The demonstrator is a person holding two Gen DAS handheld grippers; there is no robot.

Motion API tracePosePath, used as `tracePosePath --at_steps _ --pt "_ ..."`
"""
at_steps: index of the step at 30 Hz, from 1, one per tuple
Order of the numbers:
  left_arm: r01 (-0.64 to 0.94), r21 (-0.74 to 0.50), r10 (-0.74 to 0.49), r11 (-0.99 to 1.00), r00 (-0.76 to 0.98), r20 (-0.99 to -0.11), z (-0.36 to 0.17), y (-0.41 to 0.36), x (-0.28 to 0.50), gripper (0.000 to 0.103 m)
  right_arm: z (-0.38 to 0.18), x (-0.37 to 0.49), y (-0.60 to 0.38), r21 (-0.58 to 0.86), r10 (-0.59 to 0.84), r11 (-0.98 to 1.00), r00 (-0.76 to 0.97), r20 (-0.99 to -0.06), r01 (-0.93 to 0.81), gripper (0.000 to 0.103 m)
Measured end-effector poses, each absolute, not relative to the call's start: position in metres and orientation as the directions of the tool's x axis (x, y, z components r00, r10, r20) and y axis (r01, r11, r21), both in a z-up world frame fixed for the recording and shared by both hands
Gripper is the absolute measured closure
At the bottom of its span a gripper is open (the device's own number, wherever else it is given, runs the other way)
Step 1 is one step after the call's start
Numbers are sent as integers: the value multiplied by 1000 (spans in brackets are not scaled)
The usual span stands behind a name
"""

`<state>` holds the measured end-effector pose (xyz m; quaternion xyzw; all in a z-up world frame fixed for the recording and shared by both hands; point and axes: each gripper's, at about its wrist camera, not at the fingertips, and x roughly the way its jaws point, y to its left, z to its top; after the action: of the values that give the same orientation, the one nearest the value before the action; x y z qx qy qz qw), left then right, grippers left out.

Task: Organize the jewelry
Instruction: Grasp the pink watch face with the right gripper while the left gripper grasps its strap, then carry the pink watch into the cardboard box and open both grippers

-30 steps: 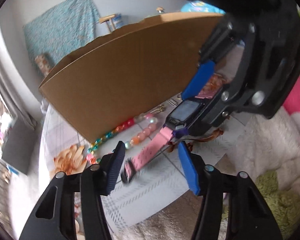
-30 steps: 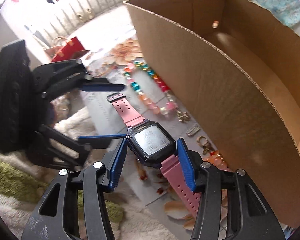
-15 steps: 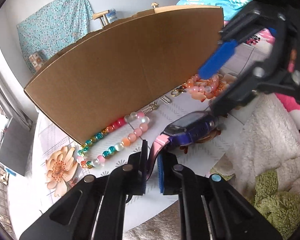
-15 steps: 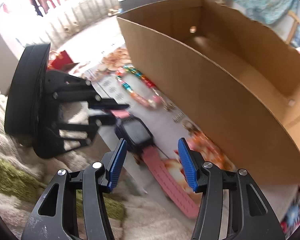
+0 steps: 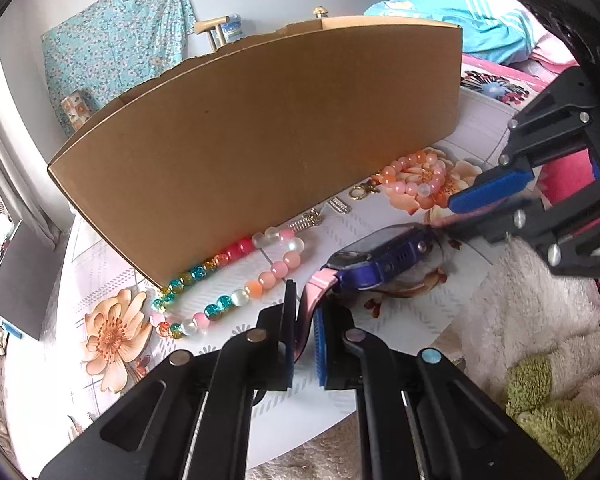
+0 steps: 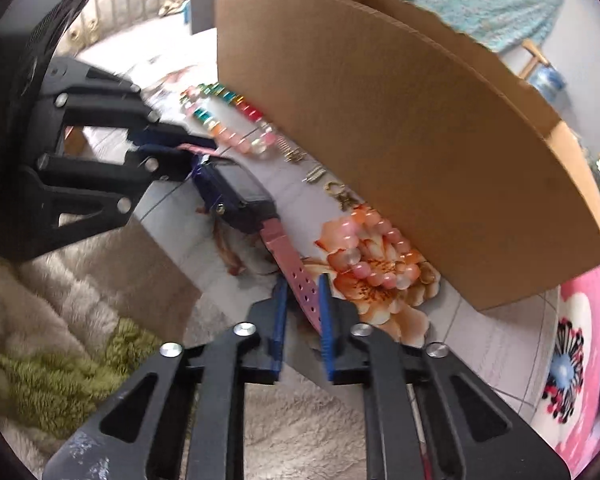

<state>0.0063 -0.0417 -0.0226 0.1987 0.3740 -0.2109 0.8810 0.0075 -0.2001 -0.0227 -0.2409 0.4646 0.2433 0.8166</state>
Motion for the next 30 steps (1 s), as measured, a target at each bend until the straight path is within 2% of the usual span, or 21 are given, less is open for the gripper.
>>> tracePosePath --at_steps 6,10,14,17,21,24,30 --pt "502 225 -231 835 691 -685 1 -45 -10 99 7 5 -218 -172 195 805 527 -827 -567 102" --pt "480 222 -261 849 745 -614 51 -39 -13 100 56 -6 -219 -223 211 811 626 -751 -540 102" --pt "475 186 -303 860 768 -564 108 -30 16 100 110 13 -224 -233 249 820 692 -678 -523 102" --pt "491 146 -312 859 728 -610 132 -32 66 100 132 60 -230 -164 287 825 651 -702 -540 102" --pt "516 91 -278 851 591 -757 128 -44 155 100 120 138 -227 -25 298 836 490 -819 -549 102" --pt "519 68 -210 852 458 -864 99 -62 217 100 88 190 -228 79 281 855 329 -902 -513 102" --pt "515 -19 -141 857 199 -970 36 -78 280 98 36 252 -236 139 215 889 129 -968 -437 102"
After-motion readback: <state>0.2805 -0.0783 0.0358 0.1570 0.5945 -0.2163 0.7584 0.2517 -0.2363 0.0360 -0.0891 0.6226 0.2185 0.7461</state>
